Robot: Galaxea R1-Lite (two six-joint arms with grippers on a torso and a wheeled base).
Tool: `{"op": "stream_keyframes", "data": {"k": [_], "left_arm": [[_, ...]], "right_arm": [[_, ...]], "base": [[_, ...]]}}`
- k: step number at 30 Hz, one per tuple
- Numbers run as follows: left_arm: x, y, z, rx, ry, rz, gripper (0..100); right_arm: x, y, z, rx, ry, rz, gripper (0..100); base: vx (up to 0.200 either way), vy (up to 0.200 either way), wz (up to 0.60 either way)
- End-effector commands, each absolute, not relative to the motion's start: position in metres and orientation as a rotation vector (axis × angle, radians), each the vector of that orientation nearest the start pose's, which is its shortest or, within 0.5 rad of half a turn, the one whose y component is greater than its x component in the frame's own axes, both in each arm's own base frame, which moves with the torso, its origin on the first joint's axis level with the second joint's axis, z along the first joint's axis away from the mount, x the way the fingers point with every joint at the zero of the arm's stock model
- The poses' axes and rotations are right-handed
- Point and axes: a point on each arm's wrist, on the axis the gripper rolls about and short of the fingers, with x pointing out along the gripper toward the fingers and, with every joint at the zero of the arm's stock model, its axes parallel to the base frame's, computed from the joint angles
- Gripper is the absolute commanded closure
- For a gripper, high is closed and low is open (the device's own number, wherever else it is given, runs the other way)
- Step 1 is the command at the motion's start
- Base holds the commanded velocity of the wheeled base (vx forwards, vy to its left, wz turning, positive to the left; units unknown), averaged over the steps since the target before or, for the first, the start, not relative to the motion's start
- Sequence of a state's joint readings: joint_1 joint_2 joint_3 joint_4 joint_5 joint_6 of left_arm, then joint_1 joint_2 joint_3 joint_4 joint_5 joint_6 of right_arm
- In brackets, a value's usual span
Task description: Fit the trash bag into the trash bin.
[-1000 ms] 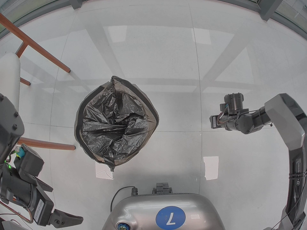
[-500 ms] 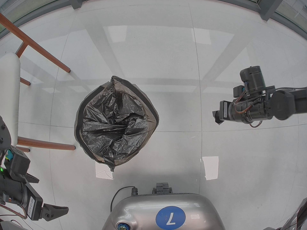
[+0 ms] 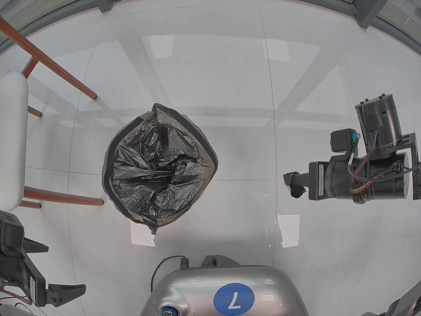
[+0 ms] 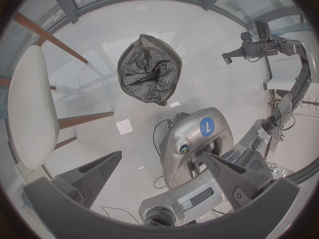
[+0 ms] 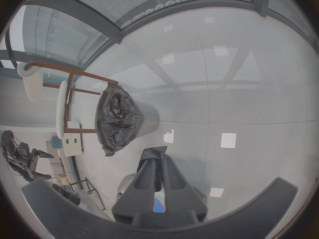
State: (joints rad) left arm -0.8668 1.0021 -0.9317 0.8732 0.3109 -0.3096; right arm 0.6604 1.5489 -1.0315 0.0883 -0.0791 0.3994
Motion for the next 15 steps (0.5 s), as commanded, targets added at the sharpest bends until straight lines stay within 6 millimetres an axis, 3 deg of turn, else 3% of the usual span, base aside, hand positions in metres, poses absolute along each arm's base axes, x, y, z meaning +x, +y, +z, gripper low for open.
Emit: {"op": "stream_keyframes", "data": {"k": [1, 15], "left_arm": [[0.049, -0.048, 0.232, 0.227, 0.836, -0.388, 0], [0.046, -0.043, 0.230, 0.217, 0.822, -0.383, 0]], "right_arm": [[0.206, 0.170, 0.232, 0.165, 0.639, 0.485, 100], [0.221, 0.209, 0.235, 0.152, 0.633, 0.553, 100]], "base": [[0.000, 0.200, 0.00], [0.000, 0.200, 0.00]]}}
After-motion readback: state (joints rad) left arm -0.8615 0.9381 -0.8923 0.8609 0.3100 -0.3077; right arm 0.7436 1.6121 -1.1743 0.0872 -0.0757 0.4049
